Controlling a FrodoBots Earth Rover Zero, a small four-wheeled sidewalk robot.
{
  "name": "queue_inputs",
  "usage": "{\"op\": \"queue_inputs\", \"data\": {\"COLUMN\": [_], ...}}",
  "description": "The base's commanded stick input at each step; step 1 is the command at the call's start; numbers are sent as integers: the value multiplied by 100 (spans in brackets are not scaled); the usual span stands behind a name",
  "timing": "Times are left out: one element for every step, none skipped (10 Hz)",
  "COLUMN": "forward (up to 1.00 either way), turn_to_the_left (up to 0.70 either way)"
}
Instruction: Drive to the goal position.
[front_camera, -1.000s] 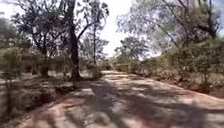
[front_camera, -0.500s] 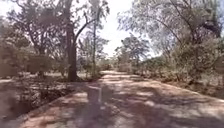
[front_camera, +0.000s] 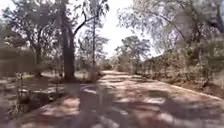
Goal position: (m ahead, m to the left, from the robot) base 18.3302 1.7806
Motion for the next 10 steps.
{"op": "queue_inputs", "data": {"forward": [100,100,100,100,100,100,100,100,100,100], "turn_to_the_left": [0,0,0,0,0,0,0,0,0,0]}}
